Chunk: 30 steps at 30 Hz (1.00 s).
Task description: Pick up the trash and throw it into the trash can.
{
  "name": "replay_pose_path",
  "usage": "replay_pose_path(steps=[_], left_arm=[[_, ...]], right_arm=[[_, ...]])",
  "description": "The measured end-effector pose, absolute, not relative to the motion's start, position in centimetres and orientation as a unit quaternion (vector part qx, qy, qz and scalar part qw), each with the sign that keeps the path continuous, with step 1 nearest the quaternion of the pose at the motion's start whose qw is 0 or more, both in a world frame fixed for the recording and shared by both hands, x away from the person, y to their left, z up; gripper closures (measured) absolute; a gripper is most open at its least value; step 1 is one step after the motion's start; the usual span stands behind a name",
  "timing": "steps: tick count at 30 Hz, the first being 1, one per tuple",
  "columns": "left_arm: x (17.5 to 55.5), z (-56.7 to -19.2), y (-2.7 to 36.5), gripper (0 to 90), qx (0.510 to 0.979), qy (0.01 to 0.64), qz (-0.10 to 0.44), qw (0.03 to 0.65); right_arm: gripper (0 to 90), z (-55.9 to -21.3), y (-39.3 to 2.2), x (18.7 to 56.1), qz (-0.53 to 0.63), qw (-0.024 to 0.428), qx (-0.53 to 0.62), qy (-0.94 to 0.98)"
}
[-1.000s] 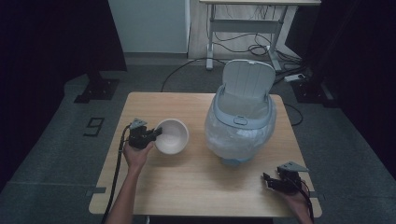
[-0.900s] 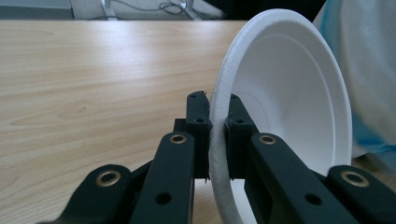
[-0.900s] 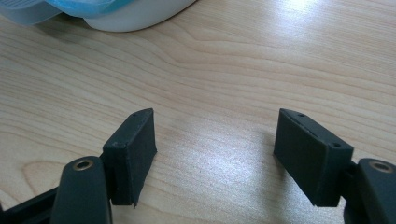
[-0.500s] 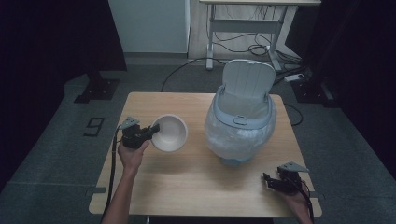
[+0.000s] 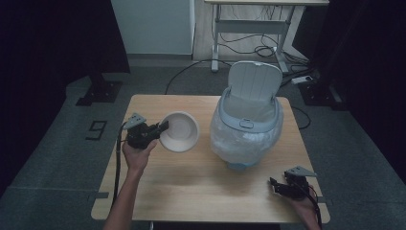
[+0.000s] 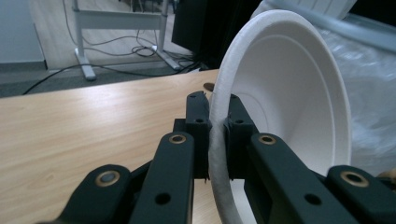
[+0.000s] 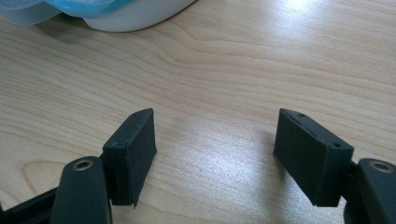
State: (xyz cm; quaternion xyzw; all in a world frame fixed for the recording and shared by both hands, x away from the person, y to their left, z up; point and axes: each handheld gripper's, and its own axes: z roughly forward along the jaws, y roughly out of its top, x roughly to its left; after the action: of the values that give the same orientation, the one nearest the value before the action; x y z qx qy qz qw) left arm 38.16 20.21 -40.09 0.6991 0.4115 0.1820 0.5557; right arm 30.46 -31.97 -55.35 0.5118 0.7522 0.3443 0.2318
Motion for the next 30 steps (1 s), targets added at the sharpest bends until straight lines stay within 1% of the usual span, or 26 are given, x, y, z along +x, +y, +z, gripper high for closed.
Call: replay_pose_path(steps=[3, 12, 30], left_arm=[[37.8, -38.8, 19.8, 83.0, 0.699, 0.399, 0.184, 0.564], [37.4, -36.5, 19.0, 83.0, 0.696, 0.386, 0.187, 0.576], [37.1, -33.3, 17.3, 82.9, 0.696, 0.362, 0.194, 0.589]], right_arm=[[29.0, -55.4, -32.0, 30.5, 0.344, 0.232, 0.512, 0.752], [29.0, -55.3, -32.0, 30.5, 0.344, 0.232, 0.512, 0.752], [29.0, -55.3, -32.0, 30.5, 0.343, 0.231, 0.512, 0.752]])
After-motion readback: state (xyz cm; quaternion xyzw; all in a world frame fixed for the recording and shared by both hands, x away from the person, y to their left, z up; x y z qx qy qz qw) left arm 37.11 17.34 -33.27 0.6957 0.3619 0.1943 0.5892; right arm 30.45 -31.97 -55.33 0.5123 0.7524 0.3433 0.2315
